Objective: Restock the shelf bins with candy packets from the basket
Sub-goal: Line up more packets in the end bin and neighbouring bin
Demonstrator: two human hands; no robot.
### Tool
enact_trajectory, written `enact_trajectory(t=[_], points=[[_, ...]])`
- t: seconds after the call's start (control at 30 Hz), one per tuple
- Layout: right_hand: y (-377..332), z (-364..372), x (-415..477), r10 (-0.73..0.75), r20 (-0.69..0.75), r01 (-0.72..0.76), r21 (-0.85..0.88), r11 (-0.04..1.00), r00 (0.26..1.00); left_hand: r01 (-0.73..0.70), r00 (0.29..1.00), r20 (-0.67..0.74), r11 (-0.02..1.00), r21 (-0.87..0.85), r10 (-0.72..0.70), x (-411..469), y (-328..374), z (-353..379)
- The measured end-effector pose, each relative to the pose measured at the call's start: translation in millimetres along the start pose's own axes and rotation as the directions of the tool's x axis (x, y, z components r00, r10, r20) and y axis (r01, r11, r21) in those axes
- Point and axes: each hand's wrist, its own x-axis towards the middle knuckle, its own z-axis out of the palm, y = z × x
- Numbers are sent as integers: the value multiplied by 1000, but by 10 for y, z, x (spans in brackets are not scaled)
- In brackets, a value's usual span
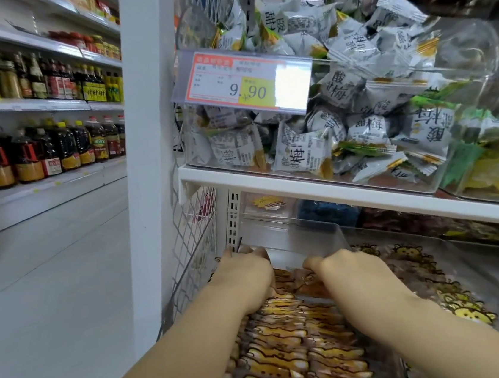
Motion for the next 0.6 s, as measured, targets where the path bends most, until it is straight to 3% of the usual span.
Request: enact_trajectory(t=[0.1,0.2,0.3,0.5,0.6], points=[[3,9,-11,5,14,-5,7,1000,1000,21,1000,19,998,-58,-20,-27,1,0],[17,0,-37,11,1,-11,-10,1000,1000,0,995,-102,990,-138,-14,-27,-13,-17],[23,-25,-73,-3,-25,2,-49,999,1000,-43,989,-146,999,-33,37,28,2,-20],[2,-92,-169,-46,-14,44,-117,992,999,-74,990,-101,975,207,96,168,81,0],[3,-117,-213,-50,-10,48,-144,988,999,-101,984,-120,963,252,134,217,97,8]])
